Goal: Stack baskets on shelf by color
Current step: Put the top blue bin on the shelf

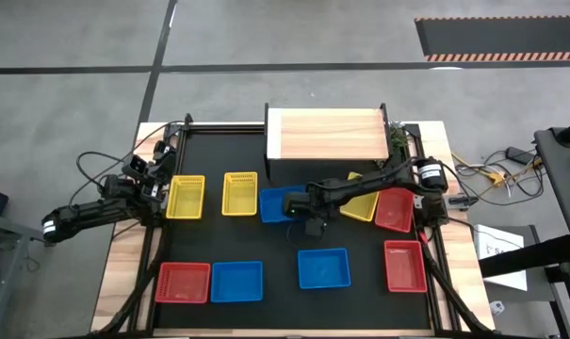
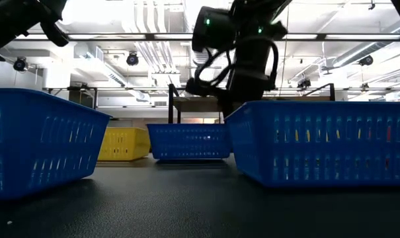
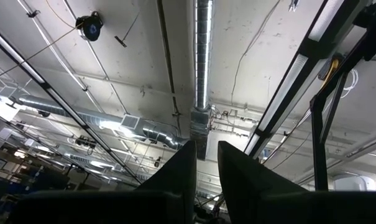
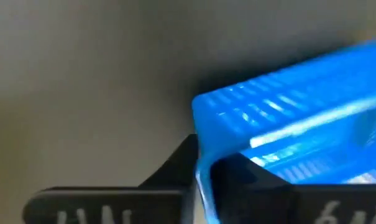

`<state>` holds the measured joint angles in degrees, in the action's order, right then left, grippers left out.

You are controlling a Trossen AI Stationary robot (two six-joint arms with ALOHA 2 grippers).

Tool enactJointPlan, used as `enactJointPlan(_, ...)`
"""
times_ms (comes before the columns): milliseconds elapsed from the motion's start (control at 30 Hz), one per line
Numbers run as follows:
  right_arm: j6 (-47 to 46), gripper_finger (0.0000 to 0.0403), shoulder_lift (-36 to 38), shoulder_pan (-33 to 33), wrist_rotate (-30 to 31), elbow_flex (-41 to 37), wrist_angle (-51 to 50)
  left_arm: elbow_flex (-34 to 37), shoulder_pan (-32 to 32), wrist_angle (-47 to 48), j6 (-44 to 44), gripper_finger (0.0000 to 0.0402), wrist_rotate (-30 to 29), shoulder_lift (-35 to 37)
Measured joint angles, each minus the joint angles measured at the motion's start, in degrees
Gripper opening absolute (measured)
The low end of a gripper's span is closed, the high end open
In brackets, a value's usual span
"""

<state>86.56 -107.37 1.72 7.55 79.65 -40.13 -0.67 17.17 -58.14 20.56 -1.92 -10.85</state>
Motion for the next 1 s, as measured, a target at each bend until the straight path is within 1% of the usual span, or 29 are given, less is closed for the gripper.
enactJointPlan(133, -3.61, 0.0010, 0.75, 2.85, 0.44, 2.47, -2.78, 0.00, 0.00, 0.03, 0.01, 0.0050, 0.01, 0.00)
enactJointPlan(300, -14.31, 0.0009, 1.09, 5.95, 7.13, 8.39, -8.63, 0.00, -0.02, 0.07, 0.07, 0.0050, 0.03, 0.00)
enactJointPlan(533, -37.02, 0.0008, 1.13, 9.15, 7.48, 19.47, -18.05, 0.02, 0.00, 0.08, 0.10, 0.0050, 0.03, 0.00)
enactJointPlan(667, -50.05, 0.0008, 1.13, 10.30, 8.04, 27.10, -20.31, 0.04, -0.02, 0.10, 0.11, 0.0050, 0.03, 0.00)
enactJointPlan(767, -57.87, 0.0008, 1.20, 10.40, 9.22, 32.98, -22.05, 0.04, 0.00, 0.10, 0.13, 0.0050, 0.03, 0.00)
enactJointPlan(833, -62.36, 0.0008, 1.20, 10.38, 12.36, 36.46, -22.97, 0.04, -0.01, 0.10, 0.13, 0.0050, 0.03, 0.00)
enactJointPlan(867, -64.15, 0.0008, 1.20, 10.25, 15.50, 37.94, -23.60, 0.04, 0.00, 0.10, 0.13, 0.0050, 0.03, 0.00)
enactJointPlan(933, -66.81, 0.0008, 1.20, 9.77, 24.13, 40.85, -25.89, 0.04, -0.02, 0.09, 0.15, 0.0050, 0.03, 0.00)
enactJointPlan(1000, -68.02, 0.0008, 1.20, 8.56, 29.74, 43.43, -30.88, 0.04, 0.00, 0.08, 0.14, 0.0050, 0.03, 0.00)
